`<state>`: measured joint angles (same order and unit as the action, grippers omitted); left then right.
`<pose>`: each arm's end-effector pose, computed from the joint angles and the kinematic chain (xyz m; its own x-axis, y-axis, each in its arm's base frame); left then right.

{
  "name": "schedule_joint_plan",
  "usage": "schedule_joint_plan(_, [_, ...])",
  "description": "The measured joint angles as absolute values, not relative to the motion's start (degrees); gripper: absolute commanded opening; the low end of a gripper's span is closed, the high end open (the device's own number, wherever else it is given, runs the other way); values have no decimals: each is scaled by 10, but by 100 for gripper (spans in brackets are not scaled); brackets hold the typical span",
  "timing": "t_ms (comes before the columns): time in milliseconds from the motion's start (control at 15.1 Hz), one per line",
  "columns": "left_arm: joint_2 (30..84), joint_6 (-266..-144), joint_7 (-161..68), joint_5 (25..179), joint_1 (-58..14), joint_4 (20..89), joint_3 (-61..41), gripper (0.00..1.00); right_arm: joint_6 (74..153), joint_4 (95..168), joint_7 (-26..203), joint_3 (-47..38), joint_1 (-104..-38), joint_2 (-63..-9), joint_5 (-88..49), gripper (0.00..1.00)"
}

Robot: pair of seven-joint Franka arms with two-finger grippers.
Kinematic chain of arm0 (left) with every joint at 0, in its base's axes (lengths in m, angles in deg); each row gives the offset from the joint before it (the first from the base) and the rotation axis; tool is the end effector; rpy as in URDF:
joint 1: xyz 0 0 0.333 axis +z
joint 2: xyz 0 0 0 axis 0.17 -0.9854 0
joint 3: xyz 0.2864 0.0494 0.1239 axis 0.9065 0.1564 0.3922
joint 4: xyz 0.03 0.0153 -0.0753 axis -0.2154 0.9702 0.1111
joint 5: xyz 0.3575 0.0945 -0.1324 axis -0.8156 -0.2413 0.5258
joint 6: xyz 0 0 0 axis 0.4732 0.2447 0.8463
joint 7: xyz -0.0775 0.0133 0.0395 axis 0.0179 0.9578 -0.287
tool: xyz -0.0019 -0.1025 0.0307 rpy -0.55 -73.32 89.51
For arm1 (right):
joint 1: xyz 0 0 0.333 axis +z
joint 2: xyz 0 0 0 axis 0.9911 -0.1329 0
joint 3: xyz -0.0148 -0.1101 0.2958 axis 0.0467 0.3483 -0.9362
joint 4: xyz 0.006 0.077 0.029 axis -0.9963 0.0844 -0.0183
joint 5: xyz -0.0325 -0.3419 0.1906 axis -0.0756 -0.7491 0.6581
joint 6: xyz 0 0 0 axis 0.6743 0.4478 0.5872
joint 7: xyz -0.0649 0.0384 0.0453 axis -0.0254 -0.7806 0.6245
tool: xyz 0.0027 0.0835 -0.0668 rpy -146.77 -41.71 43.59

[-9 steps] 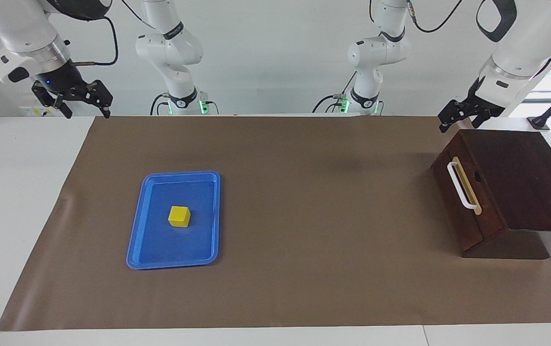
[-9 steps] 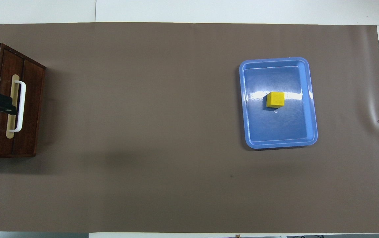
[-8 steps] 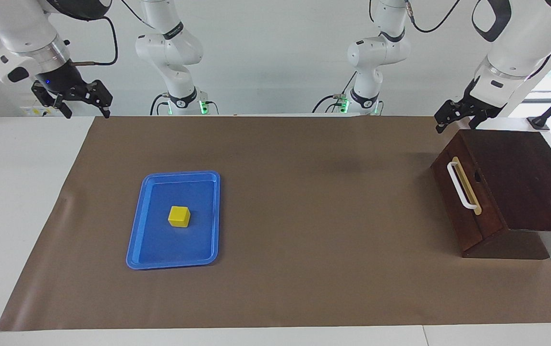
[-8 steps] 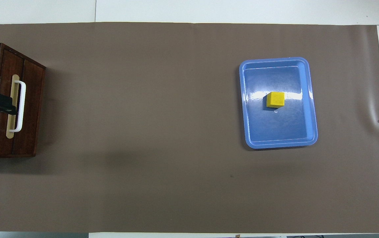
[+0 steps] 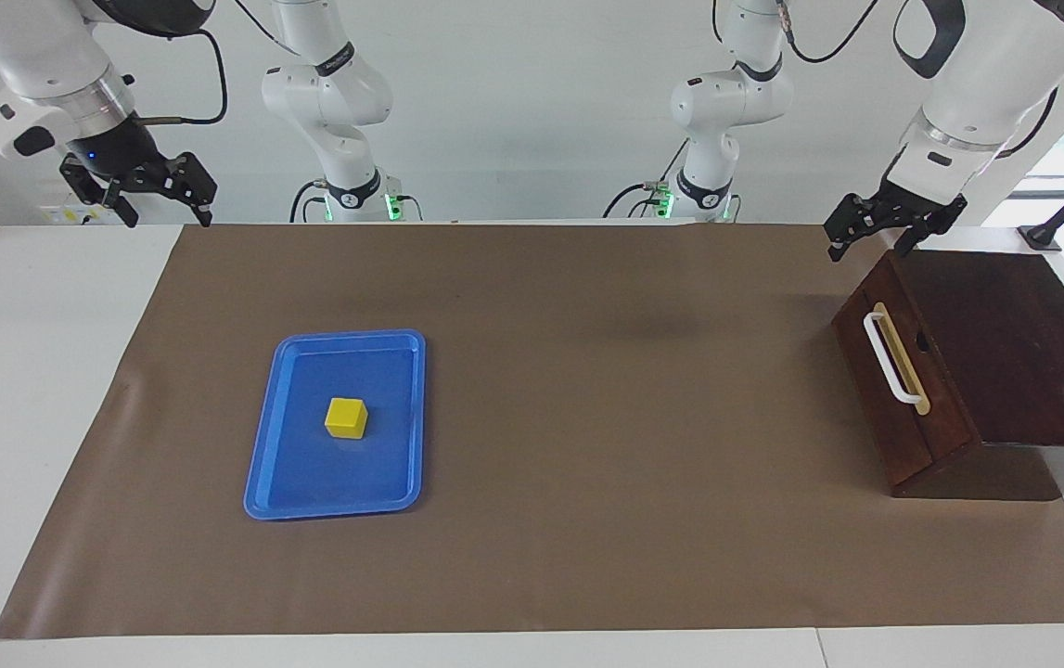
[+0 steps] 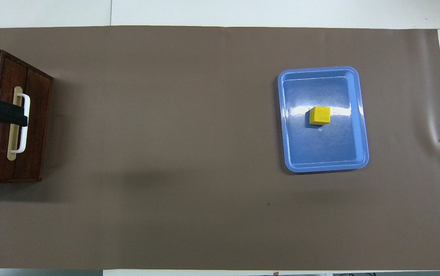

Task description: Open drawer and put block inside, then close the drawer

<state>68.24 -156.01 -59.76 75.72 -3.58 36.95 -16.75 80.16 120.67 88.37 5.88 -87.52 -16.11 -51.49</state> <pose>0.5446 -0.0335 0.6185 0.9994 -0.0253 -0.0244 -0.0259 -0.9994 -0.0227 0.5132 -0.0770 0.6382 0.9975 -0.0023 -0.0701 -0.0013 -0.9999 0.0148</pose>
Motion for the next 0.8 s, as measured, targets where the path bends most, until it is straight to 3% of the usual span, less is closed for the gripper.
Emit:
schedule_joint_plan(265, [682, -1613, -604, 735, -48, 397, -168, 100, 802, 1207, 884, 59, -875, -161, -515, 100])
schedule_joint_plan(530, [674, -1692, -609, 635, -77, 474, -169, 100, 802, 1207, 944, 57, -874, -161, -515, 100])
schedule_joint_plan(796, [633, -1770, -609, 533, -80, 522, -166, 100, 828, 1213, 1070, 57, -872, -161, -515, 100])
